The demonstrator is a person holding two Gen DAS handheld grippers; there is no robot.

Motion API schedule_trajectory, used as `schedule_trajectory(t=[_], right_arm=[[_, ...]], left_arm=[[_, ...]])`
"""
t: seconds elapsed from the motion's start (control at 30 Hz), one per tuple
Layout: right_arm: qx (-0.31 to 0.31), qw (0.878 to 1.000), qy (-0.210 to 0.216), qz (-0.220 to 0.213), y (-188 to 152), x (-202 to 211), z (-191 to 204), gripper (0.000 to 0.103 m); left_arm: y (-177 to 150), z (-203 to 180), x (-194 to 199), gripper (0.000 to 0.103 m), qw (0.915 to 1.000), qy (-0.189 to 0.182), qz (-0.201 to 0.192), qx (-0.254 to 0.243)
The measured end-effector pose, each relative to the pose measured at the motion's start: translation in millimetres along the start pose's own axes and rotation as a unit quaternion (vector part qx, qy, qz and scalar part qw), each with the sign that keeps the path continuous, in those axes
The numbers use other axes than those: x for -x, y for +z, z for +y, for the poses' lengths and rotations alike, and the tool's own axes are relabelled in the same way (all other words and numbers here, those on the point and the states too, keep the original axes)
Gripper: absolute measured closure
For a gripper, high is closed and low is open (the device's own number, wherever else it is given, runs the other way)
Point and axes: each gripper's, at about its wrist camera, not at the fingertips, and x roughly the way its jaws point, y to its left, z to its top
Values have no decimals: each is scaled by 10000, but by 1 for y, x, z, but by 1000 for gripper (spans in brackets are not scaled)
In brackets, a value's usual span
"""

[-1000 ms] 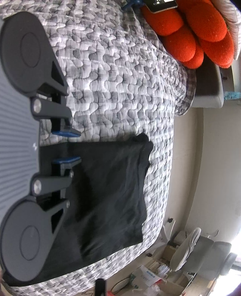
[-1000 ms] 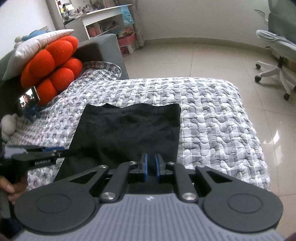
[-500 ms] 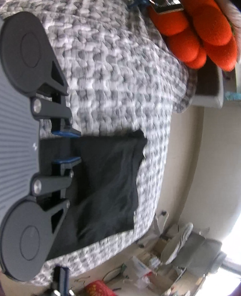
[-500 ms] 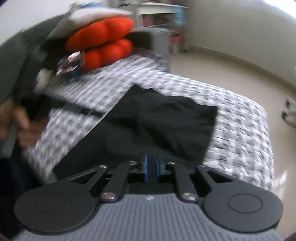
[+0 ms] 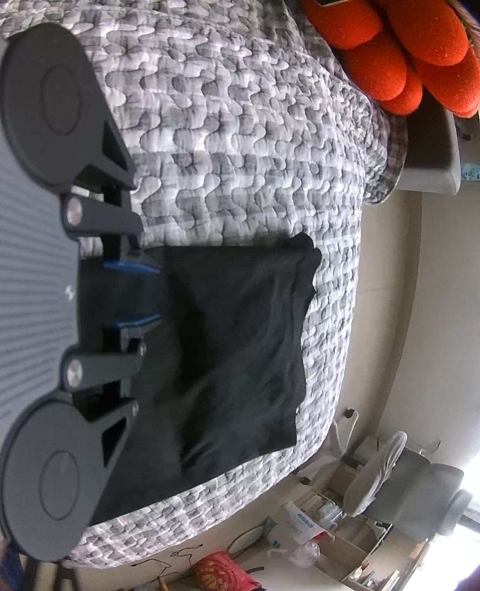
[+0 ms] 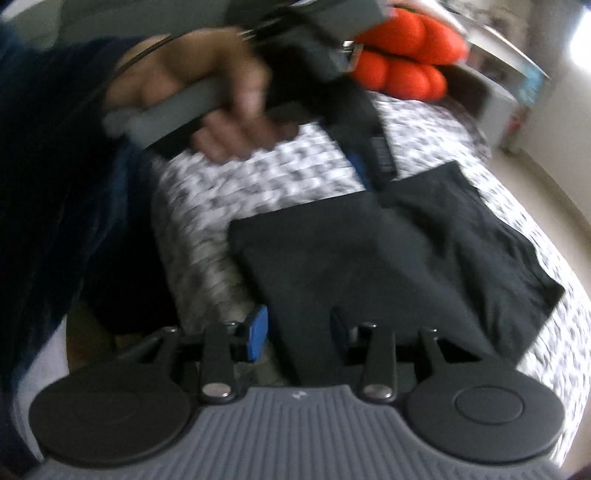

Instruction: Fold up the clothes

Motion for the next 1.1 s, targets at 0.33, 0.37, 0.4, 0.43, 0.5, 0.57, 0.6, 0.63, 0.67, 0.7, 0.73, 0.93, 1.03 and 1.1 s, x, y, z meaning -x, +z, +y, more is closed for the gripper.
schedule_trajectory(t=[0.33,0.37,0.4,0.43,0.5,0.57,0.6,0.63,0.67,0.7,0.73,0.93,1.03,1.1], right_arm=[[932,9930,-318,646,-17,-20,19,66],[968,9928,-309,630,-18,-19,19,66],[990,9927,-301,622,-18,-18,19,67],[1013,9925,-293,613,-19,-18,18,68],[1005,9926,-306,609,-20,-17,17,74],[996,9927,-319,606,-21,-17,17,82],[992,9927,-325,604,-22,-17,16,87],[988,9927,-332,602,-22,-17,16,87],[983,9928,-339,600,-23,-16,15,88],[979,9928,-345,598,-23,-16,15,88],[975,9928,-352,597,-24,-16,14,87],[1082,9914,-451,586,-27,-16,15,88],[1016,9923,-428,567,-27,-16,13,88],[921,9936,-400,524,-26,-14,11,93]], left_arm=[[-2,0,-8,79,9998,106,158,-78],[-2,0,-10,79,9997,140,188,-100],[-2,0,-12,79,9996,169,222,-98],[-2,1,-13,79,9995,187,234,-95],[-2,2,-15,78,9994,224,257,-90],[-1,2,-16,78,9993,264,262,-101],[-2,2,-16,78,9992,280,259,-108],[-2,1,-16,77,9992,290,255,-124],[-2,1,-17,77,9991,300,250,-140],[-2,0,-17,77,9991,313,247,-156],[-2,0,-17,77,9990,320,245,-167],[-2,1,-17,77,9990,324,238,-172],[-2,0,-17,77,9990,332,237,-177],[-2,0,-17,77,9990,329,238,-177]])
